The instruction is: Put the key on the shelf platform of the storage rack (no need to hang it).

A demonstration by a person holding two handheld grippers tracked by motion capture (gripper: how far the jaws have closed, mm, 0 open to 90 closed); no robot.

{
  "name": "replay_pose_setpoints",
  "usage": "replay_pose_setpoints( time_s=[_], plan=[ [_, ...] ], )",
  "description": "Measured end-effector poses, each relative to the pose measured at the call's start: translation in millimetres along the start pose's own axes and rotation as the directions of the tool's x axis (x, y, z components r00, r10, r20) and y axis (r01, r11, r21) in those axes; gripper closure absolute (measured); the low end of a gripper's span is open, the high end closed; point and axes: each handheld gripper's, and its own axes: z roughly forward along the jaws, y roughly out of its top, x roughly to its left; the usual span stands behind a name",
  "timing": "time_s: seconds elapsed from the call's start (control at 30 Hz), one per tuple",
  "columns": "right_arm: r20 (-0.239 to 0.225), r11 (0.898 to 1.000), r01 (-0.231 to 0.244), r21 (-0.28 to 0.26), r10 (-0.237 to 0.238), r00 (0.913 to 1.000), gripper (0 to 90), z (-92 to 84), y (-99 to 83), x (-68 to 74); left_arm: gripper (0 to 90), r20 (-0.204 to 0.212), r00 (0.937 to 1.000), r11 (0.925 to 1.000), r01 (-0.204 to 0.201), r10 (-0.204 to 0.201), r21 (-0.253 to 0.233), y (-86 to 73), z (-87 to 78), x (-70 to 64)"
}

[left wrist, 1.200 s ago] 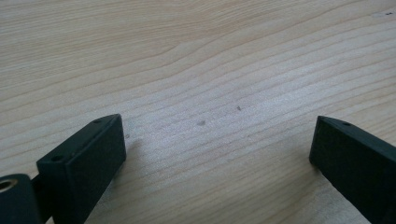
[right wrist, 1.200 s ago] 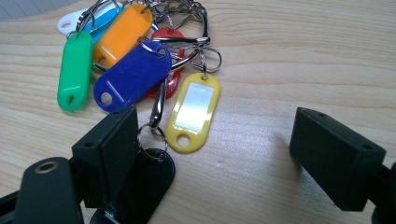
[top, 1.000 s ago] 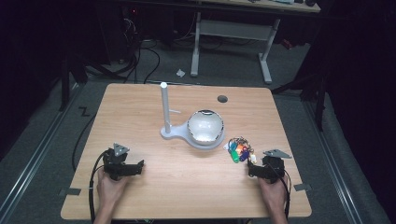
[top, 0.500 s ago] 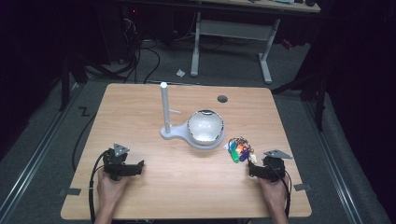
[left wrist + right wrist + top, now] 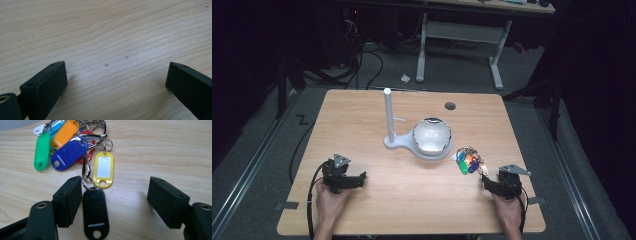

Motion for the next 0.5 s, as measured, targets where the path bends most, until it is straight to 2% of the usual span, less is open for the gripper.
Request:
replay_pose_setpoints(
  time_s=[0.13,0.3,0.5],
  plan=[
    [0.002,0.999,0.006,-0.049,-0.006,1.0000,32.4,-13.4,-1.9,2.2,4.5,0.003,1.0000,1.0000,-0.006,0.006,-0.001,0.6,0.2,0.6],
    [-0.029,0.999,0.024,-0.047,-0.025,0.9993,34.6,-19.5,-1.9,6.2,4.5,0.003,1.0000,1.0000,-0.006,0.006,-0.002,0.7,0.3,0.6],
    [-0.059,0.997,0.048,-0.054,-0.051,0.9970,34.8,-25.0,-2.7,19.8,4.5,0.003,1.0000,1.0000,-0.006,0.006,-0.002,0.7,0.3,0.6]
  ],
)
